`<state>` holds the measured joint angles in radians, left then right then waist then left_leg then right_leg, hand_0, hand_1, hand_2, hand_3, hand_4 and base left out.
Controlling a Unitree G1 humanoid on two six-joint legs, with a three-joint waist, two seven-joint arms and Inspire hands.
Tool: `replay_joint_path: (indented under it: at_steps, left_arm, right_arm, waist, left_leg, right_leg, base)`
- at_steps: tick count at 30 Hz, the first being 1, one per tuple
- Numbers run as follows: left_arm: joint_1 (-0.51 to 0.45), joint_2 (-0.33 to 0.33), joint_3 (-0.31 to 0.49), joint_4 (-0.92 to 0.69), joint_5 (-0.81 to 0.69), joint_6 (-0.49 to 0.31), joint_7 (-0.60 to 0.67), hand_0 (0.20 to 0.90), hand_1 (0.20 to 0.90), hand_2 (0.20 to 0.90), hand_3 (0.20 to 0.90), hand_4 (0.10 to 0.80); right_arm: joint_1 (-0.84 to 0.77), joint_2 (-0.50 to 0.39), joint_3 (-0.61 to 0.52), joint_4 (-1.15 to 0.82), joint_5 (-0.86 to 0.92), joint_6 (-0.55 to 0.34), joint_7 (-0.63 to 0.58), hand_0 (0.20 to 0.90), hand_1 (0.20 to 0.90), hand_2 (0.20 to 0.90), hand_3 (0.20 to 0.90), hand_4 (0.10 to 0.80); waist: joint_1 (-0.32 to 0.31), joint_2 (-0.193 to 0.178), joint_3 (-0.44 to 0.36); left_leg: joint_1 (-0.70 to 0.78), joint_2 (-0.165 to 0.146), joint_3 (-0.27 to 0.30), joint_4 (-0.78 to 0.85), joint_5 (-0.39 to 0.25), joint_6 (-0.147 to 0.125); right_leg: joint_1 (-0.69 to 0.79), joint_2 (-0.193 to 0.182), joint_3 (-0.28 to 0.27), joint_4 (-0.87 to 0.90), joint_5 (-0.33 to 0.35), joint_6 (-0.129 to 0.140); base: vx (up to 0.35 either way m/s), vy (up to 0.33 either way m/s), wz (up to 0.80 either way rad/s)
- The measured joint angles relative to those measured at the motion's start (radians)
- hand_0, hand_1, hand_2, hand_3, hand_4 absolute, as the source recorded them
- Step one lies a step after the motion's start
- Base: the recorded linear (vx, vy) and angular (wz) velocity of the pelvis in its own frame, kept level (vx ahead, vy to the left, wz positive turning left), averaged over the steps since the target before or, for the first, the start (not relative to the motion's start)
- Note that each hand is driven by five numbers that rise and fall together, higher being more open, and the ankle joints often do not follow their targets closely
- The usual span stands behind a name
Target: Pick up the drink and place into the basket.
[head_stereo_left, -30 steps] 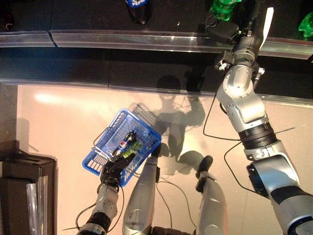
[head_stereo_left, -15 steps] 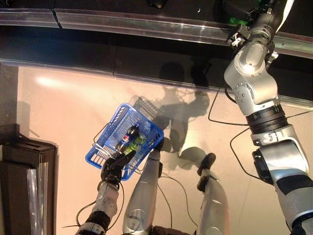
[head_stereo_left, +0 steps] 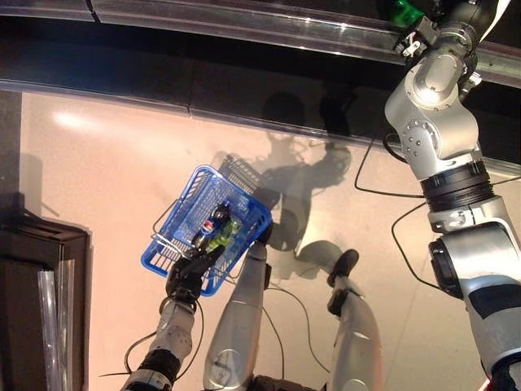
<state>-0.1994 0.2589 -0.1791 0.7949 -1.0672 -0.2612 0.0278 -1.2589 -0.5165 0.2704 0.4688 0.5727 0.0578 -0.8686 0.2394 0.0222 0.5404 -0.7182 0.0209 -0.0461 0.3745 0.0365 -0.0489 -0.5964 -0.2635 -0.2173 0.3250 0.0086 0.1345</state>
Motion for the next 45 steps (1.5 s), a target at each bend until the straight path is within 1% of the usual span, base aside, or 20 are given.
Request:
replay_joint_path:
  at_steps: [7,11,17,23,26,27,28,29,30,31,32,33,34,37,39,40,43,45]
  left_arm:
    - [0.001,0.023,0.002,0.001,-0.002,0.0,-0.01,0.3,0.3,0.3,0.2,0.1]
    - [0.001,0.026,0.003,0.002,-0.002,0.0,-0.021,0.3,0.3,0.3,0.2,0.1]
    - [0.001,0.027,0.006,0.005,-0.002,0.0,-0.022,0.3,0.3,0.3,0.2,0.1]
    - [0.01,0.026,0.005,0.016,-0.002,0.009,-0.027,0.3,0.3,0.3,0.2,0.1]
    - [0.015,0.026,0.007,0.027,-0.003,0.009,-0.04,0.3,0.3,0.3,0.2,0.1]
    - [0.022,0.026,0.007,0.03,-0.013,0.009,-0.041,0.3,0.3,0.3,0.2,0.1]
    - [0.022,0.026,0.007,0.03,-0.013,0.009,-0.041,0.3,0.3,0.3,0.2,0.1]
    - [0.044,0.025,0.014,0.028,-0.022,0.008,-0.046,0.3,0.3,0.3,0.2,0.1]
    - [0.059,0.017,0.038,0.016,-0.033,0.013,-0.046,0.3,0.3,0.3,0.2,0.1]
    - [0.077,0.003,0.056,0.009,-0.054,0.015,-0.047,0.3,0.3,0.3,0.2,0.1]
    - [0.083,-0.004,0.063,0.008,-0.061,0.015,-0.049,0.3,0.3,0.3,0.2,0.1]
    - [0.101,-0.02,0.083,0.006,-0.064,0.015,-0.055,0.3,0.3,0.3,0.2,0.1]
    - [0.113,-0.022,0.084,-0.002,-0.068,0.014,-0.057,0.3,0.3,0.3,0.2,0.1]
    - [0.149,-0.024,0.087,-0.061,-0.07,0.014,-0.059,0.3,0.3,0.3,0.2,0.1]
    - [0.198,-0.026,0.09,-0.148,-0.074,0.014,-0.06,0.3,0.3,0.3,0.2,0.1]
    - [0.207,-0.027,0.091,-0.164,-0.077,0.014,-0.061,0.3,0.3,0.3,0.2,0.1]
    - [0.228,-0.038,0.101,-0.175,-0.089,0.015,-0.061,0.3,0.3,0.3,0.2,0.1]
    - [0.245,-0.052,0.118,-0.189,-0.089,0.02,-0.061,0.3,0.3,0.3,0.2,0.1]
  right_arm:
    - [-0.021,0.0,0.006,0.058,0.024,-0.007,0.001,0.3,0.3,0.3,0.2,0.1]
    - [-0.022,0.0,0.005,0.071,0.025,-0.024,0.002,0.3,0.3,0.3,0.2,0.1]
    - [-0.013,0.001,0.005,0.073,0.029,-0.024,0.002,0.3,0.3,0.3,0.2,0.1]
    - [0.061,0.002,0.0,0.06,0.025,-0.024,0.025,0.3,0.3,0.3,0.2,0.1]
    - [0.105,0.002,-0.009,0.013,0.015,-0.023,0.043,0.3,0.3,0.3,0.2,0.1]
    - [0.151,0.002,-0.016,-0.043,0.0,-0.023,0.054,0.3,0.3,0.3,0.2,0.1]
    - [0.151,0.002,-0.016,-0.043,0.0,-0.023,0.054,0.3,0.3,0.3,0.2,0.1]
    - [0.196,0.003,-0.016,-0.109,-0.026,-0.018,0.086,0.3,0.3,0.3,0.2,0.1]
    - [0.257,0.006,-0.045,-0.208,-0.033,0.013,0.111,0.3,0.3,0.3,0.2,0.1]
    - [0.342,0.014,-0.057,-0.31,-0.072,0.02,0.145,0.3,0.3,0.3,0.2,0.1]
    - [0.365,0.017,-0.054,-0.329,-0.088,0.022,0.165,0.3,0.3,0.3,0.2,0.1]
    - [0.409,0.034,-0.054,-0.359,-0.11,0.036,0.218,0.3,0.3,0.3,0.2,0.1]
    - [0.428,0.045,-0.053,-0.37,-0.117,0.043,0.246,0.3,0.3,0.3,0.2,0.1]
    - [0.473,0.052,-0.054,-0.384,-0.143,0.054,0.327,0.3,0.3,0.3,0.2,0.1]
    - [0.52,0.052,-0.057,-0.432,-0.148,0.067,0.403,0.3,0.3,0.3,0.2,0.1]
    - [0.537,0.052,-0.057,-0.453,-0.15,0.075,0.431,0.3,0.3,0.3,0.2,0.1]
    - [0.581,0.069,-0.052,-0.49,-0.151,0.09,0.511,0.3,0.3,0.3,0.2,0.1]
    - [0.617,0.089,-0.048,-0.521,-0.151,0.096,0.541,0.3,0.3,0.3,0.2,0.1]
  waist:
    - [0.005,-0.025,0.001]
    - [0.005,-0.026,0.001]
    - [0.005,-0.026,0.001]
    - [0.003,-0.027,0.002]
    - [0.002,-0.027,0.002]
    - [0.001,-0.026,0.002]
    - [0.001,-0.026,0.002]
    - [0.0,-0.026,0.002]
    - [0.0,-0.025,0.002]
    - [0.0,-0.026,0.002]
    - [0.0,-0.025,0.003]
    - [-0.001,-0.025,0.003]
    - [-0.002,-0.025,0.003]
    - [-0.001,-0.025,0.002]
    - [-0.003,-0.024,0.002]
    - [0.001,-0.023,0.002]
    - [0.004,-0.022,0.002]
    - [0.006,-0.022,0.002]
  left_leg:
    - [-0.001,0.0,-0.001,0.005,0.0,0.0]
    - [-0.001,0.001,-0.001,0.008,0.0,0.0]
    - [0.005,0.006,0.002,0.012,0.0,0.0]
    - [0.062,0.007,0.006,0.008,0.0,0.0]
    - [0.076,0.007,0.008,0.005,0.0,0.0]
    - [0.09,0.007,0.009,-0.007,0.001,0.0]
    - [0.09,0.007,0.009,-0.007,0.001,0.0]
    - [0.106,0.008,0.014,-0.01,0.003,-0.001]
    - [0.119,0.008,0.015,-0.012,0.002,-0.001]
    - [0.147,0.005,0.015,-0.025,0.003,-0.001]
    - [0.163,0.004,0.017,-0.03,0.003,-0.001]
    - [0.204,0.002,0.024,-0.046,0.002,0.0]
    - [0.228,0.002,0.026,-0.056,0.003,-0.001]
    - [0.286,0.002,0.022,-0.09,0.008,0.0]
    - [0.32,0.001,0.008,-0.119,0.017,-0.009]
    - [0.328,0.001,0.008,-0.126,0.017,-0.009]
    - [0.367,0.0,0.006,-0.148,0.022,-0.006]
    - [0.393,-0.003,0.003,-0.164,0.022,-0.006]
  right_leg:
    - [0.001,0.001,-0.002,0.0,0.002,-0.001]
    - [0.004,0.001,-0.002,-0.001,0.004,0.0]
    - [0.008,0.005,-0.002,-0.001,0.011,0.001]
    - [0.06,0.005,-0.001,-0.002,0.008,-0.003]
    - [0.073,0.005,0.0,-0.001,0.008,-0.003]
    - [0.082,0.003,0.001,-0.004,0.008,-0.003]
    - [0.082,0.003,0.001,-0.004,0.008,-0.003]
    - [0.093,0.004,0.003,-0.002,0.007,-0.004]
    - [0.102,0.003,0.004,0.003,0.003,-0.007]
    - [0.126,-0.001,0.003,0.003,-0.002,-0.005]
    - [0.138,-0.003,0.003,0.003,-0.005,-0.005]
    - [0.168,-0.008,0.004,0.003,-0.011,-0.004]
    - [0.188,-0.009,0.003,0.004,-0.016,-0.002]
    - [0.235,-0.01,-0.004,0.004,-0.031,-0.003]
    - [0.264,-0.015,-0.024,0.003,-0.041,-0.005]
    - [0.269,-0.015,-0.025,0.004,-0.044,-0.006]
    - [0.303,-0.016,-0.026,0.003,-0.053,-0.005]
    - [0.328,-0.02,-0.033,-0.001,-0.061,-0.001]
  base:
    - [-0.01,-0.031,0.0]
    - [-0.023,-0.033,0.0]
    - [-0.042,-0.053,-0.03]
    - [-0.045,-0.062,0.0]
    - [-0.01,-0.004,0.0]
    - [0.0,0.0,0.0]
    - [-0.065,-0.014,-0.02]
    - [-0.055,-0.005,-0.01]
    - [-0.057,-0.006,0.03]
    - [-0.018,-0.003,0.06]
    - [0.0,0.0,0.0]
    - [0.0,0.0,0.0]
    - [0.031,0.02,0.01]
    - [0.058,0.028,0.09]
    - [0.079,0.03,0.17]
    - [0.077,0.029,0.09]
    - [0.059,0.016,0.04]
    - [0.045,0.016,0.11]
